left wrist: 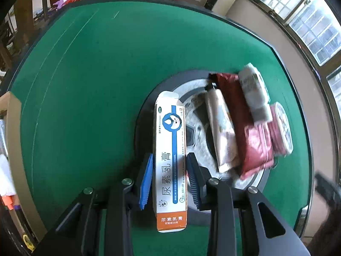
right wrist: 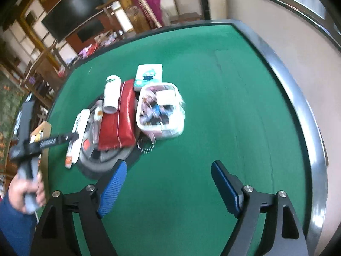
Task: Organize objects
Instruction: 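Grasp the white-blue toothpaste box with the left tool while the right tool grasps the clear cartoon pouch, then carry the toothpaste box and clear pouch to the cardboard tray with both tools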
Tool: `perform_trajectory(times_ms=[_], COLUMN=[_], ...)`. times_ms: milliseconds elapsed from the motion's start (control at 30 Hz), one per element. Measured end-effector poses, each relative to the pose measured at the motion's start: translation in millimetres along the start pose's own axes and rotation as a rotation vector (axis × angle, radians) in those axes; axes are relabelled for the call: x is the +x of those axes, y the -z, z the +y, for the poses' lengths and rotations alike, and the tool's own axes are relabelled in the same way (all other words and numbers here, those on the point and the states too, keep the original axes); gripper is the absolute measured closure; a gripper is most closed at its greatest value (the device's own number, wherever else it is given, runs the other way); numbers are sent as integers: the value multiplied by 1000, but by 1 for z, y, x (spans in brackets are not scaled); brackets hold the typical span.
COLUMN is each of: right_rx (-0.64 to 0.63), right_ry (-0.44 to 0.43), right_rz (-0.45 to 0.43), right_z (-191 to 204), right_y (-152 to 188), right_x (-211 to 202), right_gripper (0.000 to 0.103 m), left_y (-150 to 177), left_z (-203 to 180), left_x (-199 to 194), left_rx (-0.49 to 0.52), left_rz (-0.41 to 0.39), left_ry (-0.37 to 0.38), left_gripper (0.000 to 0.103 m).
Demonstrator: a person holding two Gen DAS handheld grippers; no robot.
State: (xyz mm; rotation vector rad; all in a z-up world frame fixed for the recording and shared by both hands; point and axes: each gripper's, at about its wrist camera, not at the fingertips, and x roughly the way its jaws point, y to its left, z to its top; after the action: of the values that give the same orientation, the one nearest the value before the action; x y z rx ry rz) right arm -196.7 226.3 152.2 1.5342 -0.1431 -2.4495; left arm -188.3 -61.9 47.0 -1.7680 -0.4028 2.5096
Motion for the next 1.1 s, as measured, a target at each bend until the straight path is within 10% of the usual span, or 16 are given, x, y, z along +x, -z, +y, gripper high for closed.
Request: perform_trajectory(times_ms=[533,1100], right_rx=[-90,-67], right_ry=[169,103], right_rz=[85,14], right_z=[29,25], right_y=[-75,-17], right_x=[91,51], right_gripper=[9,25], left_y=[3,22], left_z=[-3,-11], left_x=[7,4], left_rx=[55,74], left_rz=[-1,-64], left_ry=[-68,-73], left_gripper=[70,74])
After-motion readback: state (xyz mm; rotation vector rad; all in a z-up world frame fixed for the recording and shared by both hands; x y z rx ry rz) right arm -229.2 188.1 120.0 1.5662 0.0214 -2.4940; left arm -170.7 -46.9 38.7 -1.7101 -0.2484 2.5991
